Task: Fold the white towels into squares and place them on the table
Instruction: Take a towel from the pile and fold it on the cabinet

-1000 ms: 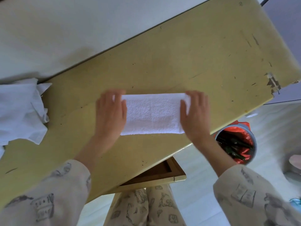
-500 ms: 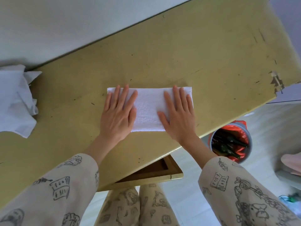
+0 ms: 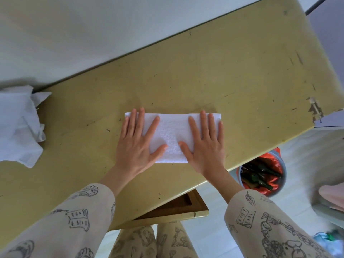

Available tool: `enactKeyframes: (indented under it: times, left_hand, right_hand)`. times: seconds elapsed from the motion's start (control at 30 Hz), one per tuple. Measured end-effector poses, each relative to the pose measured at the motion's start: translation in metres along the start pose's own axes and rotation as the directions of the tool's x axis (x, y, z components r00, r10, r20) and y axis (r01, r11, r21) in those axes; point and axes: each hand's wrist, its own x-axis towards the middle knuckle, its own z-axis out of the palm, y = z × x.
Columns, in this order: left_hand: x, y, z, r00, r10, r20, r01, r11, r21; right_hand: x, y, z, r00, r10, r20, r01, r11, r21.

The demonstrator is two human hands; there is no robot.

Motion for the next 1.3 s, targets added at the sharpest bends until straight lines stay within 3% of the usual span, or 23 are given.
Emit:
enactKeyframes:
  times: [0.3,0.43,0.53,0.63,0.8,0.9,1.0,1.1,1.17,1.3]
  left_hand:
    - [0.000,0.003,-0.009,0.993,-0.040,0.109,0.044,0.998,-0.034]
    - [-0.020,0.012,-0.017,0.999,-0.023,0.039,0.027,0.994,-0.110]
    - [-0.036,0.018,-0.012,0.974,-0.226,0.019,0.227,0.965,-0.131]
    - [-0.044,0.016,-0.007,0.861,-0.493,0.127,0.509,0.839,-0.194]
    - [-0.050,0.006,-0.001,0.879,-0.450,0.156,0.468,0.877,-0.108]
    - [-0.048,0.005,-0.007,0.868,-0.481,0.123,0.496,0.854,-0.156]
    - [-0.044,0.012,-0.020,0.801,-0.591,0.090,0.593,0.767,-0.244]
    - [-0.031,0.019,-0.033,0.624,-0.746,0.233,0.768,0.528,-0.363]
    - [-0.020,0.020,-0.038,0.533,-0.776,0.337,0.825,0.389,-0.410]
    - [-0.009,0.019,-0.044,0.518,-0.745,0.421,0.844,0.366,-0.392]
  right_hand:
    - [-0.001,-0.002,-0.004,0.999,0.003,0.037,-0.002,0.999,-0.040]
    - [-0.013,-0.020,-0.014,0.999,-0.026,-0.026,0.028,0.998,0.065]
    - [-0.023,-0.042,-0.006,0.995,-0.102,-0.015,0.103,0.992,0.071]
    - [-0.026,-0.047,0.003,0.995,-0.097,0.006,0.096,0.994,0.053]
    - [-0.027,-0.048,0.003,0.995,-0.099,0.006,0.099,0.994,0.037]
    - [-0.027,-0.048,0.004,0.995,-0.096,0.009,0.096,0.995,0.026]
    - [-0.027,-0.048,0.004,0.995,-0.095,0.016,0.095,0.995,0.017]
    - [-0.027,-0.048,0.004,0.995,-0.092,0.025,0.092,0.996,0.015]
    - [-0.027,-0.049,0.004,0.996,-0.090,0.028,0.090,0.996,0.009]
    - [-0.027,-0.049,0.003,0.995,-0.094,0.023,0.094,0.996,0.011]
